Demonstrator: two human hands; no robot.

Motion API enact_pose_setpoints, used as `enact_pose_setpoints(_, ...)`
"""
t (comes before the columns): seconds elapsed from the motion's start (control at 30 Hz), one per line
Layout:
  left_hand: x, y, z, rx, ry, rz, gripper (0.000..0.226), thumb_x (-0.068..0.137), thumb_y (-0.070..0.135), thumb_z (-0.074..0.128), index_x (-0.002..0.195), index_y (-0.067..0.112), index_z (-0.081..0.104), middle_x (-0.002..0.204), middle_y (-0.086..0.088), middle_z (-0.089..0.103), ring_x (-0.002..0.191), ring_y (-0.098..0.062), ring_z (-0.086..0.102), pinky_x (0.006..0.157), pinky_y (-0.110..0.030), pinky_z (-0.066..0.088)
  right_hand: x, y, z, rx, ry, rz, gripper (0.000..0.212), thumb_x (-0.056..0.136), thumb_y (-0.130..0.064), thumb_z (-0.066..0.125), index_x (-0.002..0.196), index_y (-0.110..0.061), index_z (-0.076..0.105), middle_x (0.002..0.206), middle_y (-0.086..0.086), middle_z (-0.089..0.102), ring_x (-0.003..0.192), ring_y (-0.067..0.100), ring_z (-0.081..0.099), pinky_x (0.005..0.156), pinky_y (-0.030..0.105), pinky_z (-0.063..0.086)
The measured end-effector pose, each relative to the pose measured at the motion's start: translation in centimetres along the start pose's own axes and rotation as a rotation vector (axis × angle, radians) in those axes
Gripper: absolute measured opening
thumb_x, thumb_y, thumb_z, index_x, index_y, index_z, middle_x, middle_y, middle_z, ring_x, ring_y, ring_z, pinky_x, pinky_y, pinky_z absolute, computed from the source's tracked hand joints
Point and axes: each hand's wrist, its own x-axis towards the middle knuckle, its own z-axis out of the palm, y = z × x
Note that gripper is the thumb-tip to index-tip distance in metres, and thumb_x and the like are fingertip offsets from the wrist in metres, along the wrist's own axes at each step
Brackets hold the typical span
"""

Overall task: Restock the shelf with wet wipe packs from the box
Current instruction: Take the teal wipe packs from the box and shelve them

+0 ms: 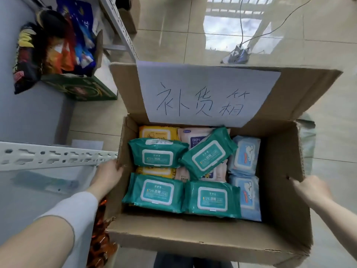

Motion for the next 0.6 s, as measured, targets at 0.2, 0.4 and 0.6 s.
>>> enact_pose_setpoints(0.2, 1.1, -0.2, 1.0, 0.053, -0.010, -0.017, 0.030, 0.094, 0.021, 0.052, 0.106, -0.004, 0.063, 0.106, -0.027, 0.065, 0.101, -0.041, 0.059, 0.078, -0.036, 0.044, 0.7, -1.4, 1.0, -0.069, 0.005, -0.038, 0.032, 0.095, -0.023, 0.050, 0.085, 0.005, 0.060, 0.104, 0.033, 0.063, 0.103, 0.046, 0.055, 0.079, 0.039, 0.041)
enact_pose_setpoints(0.4, 1.4, -0.1, 1.2, 0.024, -0.019, -0.029, 0.027, 0.093, 0.018, 0.053, 0.104, -0.004, 0.063, 0.104, -0.028, 0.065, 0.099, -0.041, 0.059, 0.073, -0.033, 0.040, 1.1, -1.1, 2.0, -0.048, -0.008, 0.006, 0.033, 0.093, -0.027, 0.053, 0.081, 0.003, 0.060, 0.103, 0.033, 0.064, 0.103, 0.046, 0.056, 0.071, 0.035, 0.035)
enact_pose_setpoints(0.6, 0.9, -0.3, 1.4, 0.016, -0.016, -0.036, 0.030, 0.093, 0.021, 0.053, 0.104, -0.006, 0.062, 0.103, -0.029, 0.064, 0.099, -0.041, 0.059, 0.080, -0.037, 0.046, 0.9, -0.7, 2.4, -0.035, 0.014, 0.000, 0.043, 0.094, -0.022, 0.052, 0.058, -0.002, 0.041, 0.102, 0.034, 0.062, 0.101, 0.046, 0.055, 0.069, 0.033, 0.032)
